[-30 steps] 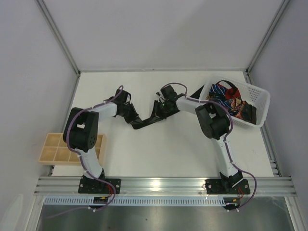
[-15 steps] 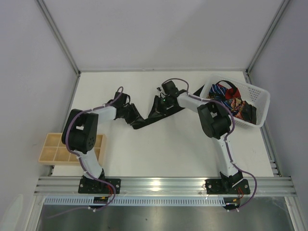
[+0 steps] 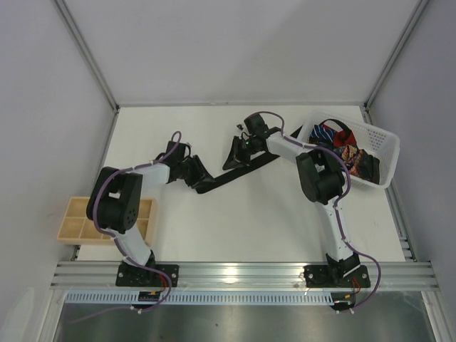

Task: Roll the ties
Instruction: Roll the tie

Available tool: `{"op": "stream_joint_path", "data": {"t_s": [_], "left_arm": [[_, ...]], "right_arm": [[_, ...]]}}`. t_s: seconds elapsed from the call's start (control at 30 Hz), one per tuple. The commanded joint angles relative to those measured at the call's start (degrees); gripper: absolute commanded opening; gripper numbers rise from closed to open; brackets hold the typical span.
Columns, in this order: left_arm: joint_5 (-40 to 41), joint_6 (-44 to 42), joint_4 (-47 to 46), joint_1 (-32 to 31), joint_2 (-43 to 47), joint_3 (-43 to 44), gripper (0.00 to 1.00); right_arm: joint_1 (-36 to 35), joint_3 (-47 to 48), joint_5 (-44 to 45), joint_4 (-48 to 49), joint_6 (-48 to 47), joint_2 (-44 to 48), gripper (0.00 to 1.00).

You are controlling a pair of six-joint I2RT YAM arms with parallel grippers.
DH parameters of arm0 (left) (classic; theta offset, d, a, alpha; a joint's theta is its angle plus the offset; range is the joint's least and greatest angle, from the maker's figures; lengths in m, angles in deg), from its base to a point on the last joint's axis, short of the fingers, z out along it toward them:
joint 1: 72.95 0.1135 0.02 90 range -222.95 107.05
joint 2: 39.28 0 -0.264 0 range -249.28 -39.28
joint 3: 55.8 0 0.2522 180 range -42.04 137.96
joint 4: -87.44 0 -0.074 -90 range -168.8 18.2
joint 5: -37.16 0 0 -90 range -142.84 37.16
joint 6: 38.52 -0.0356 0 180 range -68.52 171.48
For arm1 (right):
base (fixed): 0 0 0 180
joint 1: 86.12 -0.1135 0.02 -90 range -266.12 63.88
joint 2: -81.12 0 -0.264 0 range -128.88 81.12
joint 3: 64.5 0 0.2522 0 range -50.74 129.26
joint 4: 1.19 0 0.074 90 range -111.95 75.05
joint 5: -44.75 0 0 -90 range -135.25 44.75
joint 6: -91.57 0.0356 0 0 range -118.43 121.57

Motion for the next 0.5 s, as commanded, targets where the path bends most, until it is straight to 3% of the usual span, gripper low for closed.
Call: {"op": "stream_joint_path", "data": {"t_s": [0.0, 0.47], "left_arm": [[0.48, -0.37, -2.02, -0.36, 3.54, -1.14, 0.4], [-0.23, -1.16, -4.13, -0.36, 5.3, -2.9, 0.39]], "right_arm": [[0.05, 1.76, -0.88, -0.96, -0.4, -0.47, 0.08], [-2.14, 4.57, -6.76, 1.77, 4.87, -4.6, 0.08]]}}
